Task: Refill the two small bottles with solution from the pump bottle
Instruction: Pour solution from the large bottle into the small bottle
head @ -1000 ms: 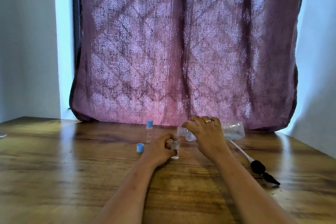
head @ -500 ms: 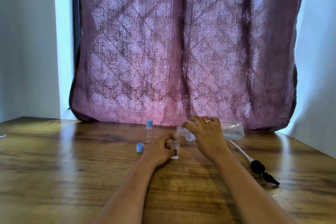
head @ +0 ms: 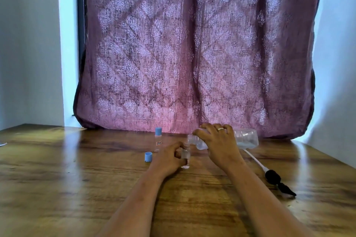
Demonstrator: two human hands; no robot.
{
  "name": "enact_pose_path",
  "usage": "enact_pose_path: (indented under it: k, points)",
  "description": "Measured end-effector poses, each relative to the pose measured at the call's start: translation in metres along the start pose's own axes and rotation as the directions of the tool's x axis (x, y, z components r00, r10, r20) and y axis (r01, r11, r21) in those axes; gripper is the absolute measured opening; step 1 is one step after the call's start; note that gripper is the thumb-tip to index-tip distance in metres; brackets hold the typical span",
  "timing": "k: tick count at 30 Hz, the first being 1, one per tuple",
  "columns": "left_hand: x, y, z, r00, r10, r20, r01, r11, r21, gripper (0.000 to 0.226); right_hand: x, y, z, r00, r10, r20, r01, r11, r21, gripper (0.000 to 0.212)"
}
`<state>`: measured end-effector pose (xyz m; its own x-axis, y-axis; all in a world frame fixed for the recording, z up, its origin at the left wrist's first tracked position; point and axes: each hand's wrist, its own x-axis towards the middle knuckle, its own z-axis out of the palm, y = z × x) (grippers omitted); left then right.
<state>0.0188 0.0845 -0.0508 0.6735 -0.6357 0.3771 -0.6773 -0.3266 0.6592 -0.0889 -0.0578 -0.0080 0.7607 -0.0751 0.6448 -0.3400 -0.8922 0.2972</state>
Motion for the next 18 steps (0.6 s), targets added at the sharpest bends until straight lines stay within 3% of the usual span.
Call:
enact_pose_path:
  k: [18]
  points:
    - [-0.001,0.0019,-0.0006,0.999,-0.031,0.018,0.031,1.0,-0.001,0.053,0.0001,0.0,-0.0007,1.0,-0.003,-0.005,0.003,1.0,0.014,0.072]
